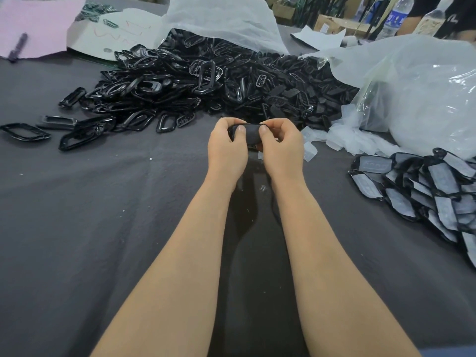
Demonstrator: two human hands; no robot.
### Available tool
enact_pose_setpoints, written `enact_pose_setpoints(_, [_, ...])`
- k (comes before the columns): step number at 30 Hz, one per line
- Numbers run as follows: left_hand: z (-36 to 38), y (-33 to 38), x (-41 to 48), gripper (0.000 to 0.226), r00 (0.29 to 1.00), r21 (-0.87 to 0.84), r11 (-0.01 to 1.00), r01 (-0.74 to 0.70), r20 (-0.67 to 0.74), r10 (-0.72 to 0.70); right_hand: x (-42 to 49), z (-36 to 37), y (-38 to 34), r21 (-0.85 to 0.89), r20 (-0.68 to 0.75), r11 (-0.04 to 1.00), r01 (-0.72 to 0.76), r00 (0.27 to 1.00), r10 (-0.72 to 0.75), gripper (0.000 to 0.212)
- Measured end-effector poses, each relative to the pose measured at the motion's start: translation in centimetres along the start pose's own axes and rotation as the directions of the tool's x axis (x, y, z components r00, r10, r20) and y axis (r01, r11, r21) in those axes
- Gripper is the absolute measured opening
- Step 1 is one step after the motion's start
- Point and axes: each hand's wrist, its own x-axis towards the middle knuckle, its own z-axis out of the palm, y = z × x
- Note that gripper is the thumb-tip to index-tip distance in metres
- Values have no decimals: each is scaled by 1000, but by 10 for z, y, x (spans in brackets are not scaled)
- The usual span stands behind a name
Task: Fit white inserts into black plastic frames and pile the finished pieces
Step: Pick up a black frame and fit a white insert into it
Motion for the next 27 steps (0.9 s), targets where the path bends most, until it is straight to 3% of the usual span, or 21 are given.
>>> enact_pose_setpoints(9, [-1, -5, 3, 11, 999, 76, 996, -36, -10, 37, -1, 0, 4, -144, 42, 984, 105, 994, -100, 8])
enact_pose_setpoints(13, [-1, -6, 2, 9, 996, 90, 992, -84, 13, 83, 0, -1, 2, -86, 31, 995, 39, 999, -37, 9])
enact_pose_setpoints(20, [2, -6, 2, 8, 999, 78, 996, -39, 6, 39, 0, 1, 2, -47, 54, 997, -55, 997, 58, 8])
enact_pose_setpoints(27, [3, -5, 1, 8, 1000, 43, 999, 20, -7, -20, -1, 0, 2, -59, 76, 997, -46, 996, 50, 7])
